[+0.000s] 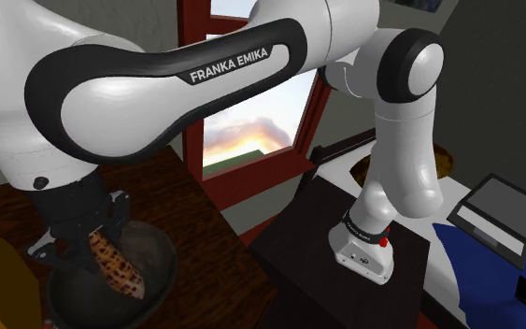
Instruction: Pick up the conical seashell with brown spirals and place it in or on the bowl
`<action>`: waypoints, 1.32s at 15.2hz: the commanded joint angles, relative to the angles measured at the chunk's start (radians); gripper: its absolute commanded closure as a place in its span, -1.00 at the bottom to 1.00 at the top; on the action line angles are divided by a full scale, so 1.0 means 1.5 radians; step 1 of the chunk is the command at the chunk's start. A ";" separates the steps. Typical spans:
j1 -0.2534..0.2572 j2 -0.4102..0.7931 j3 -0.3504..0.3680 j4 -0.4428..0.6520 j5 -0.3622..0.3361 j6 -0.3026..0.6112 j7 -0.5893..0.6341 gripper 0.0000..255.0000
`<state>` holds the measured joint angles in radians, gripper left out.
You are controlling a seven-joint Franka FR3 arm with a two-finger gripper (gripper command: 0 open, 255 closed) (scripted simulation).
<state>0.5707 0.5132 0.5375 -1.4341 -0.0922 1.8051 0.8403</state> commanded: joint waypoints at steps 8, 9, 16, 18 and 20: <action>0.000 0.000 0.000 0.000 0.000 0.000 0.000 -1.00; 0.001 0.000 0.001 0.022 0.001 -0.022 -0.001 -1.00; 0.007 0.004 0.001 0.093 0.000 -0.087 -0.002 -1.00; 0.007 0.004 0.001 0.093 0.000 -0.087 -0.002 -1.00; 0.007 0.004 0.001 0.093 0.000 -0.087 -0.002 -1.00</action>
